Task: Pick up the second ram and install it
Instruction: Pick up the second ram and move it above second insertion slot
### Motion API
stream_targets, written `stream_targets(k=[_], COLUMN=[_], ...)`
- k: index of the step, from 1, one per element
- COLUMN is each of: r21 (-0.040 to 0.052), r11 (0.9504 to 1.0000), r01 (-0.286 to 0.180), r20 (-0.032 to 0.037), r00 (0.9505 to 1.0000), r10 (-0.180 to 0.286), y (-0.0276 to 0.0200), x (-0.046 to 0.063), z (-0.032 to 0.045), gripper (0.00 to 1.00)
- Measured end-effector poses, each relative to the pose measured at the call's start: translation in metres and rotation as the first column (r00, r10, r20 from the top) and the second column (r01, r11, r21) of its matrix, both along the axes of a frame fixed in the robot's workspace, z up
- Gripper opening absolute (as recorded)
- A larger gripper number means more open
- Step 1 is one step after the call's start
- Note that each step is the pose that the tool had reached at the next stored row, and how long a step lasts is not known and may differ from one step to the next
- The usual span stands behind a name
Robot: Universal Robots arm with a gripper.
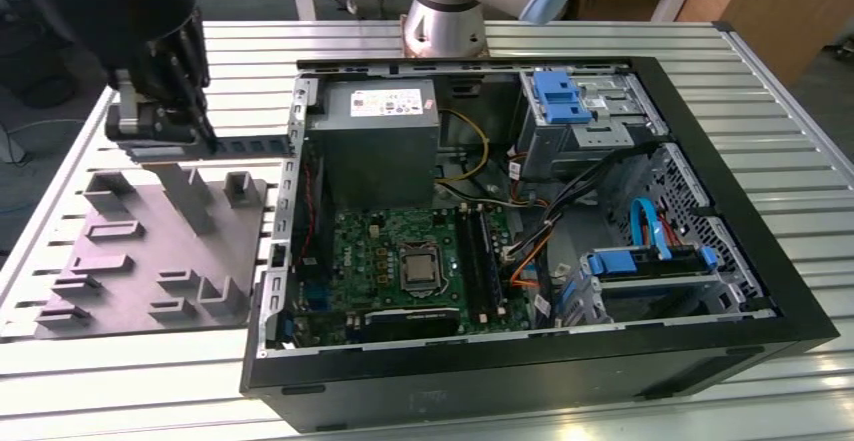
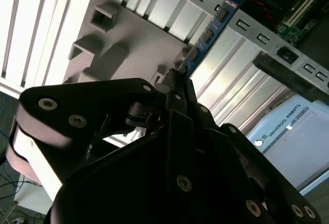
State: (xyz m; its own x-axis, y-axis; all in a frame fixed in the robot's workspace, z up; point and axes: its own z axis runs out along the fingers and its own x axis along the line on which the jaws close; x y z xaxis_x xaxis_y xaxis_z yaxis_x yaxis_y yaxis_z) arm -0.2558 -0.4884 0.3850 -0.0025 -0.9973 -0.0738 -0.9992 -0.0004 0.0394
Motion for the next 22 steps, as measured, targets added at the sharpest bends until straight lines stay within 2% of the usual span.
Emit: stream_targets(k=[8, 22], r21=[0.0, -0.0001], r11=[1.0, 1.0], r01=[0.0, 0.0], r20=[0.0, -0.0005], r00=[1.0, 1.0], r10=[0.0, 0.0], y=[0.0013, 0.0095], x=[0.03, 0.092], z=[-0.0013, -0.0048], gripper=[0.14, 0.14])
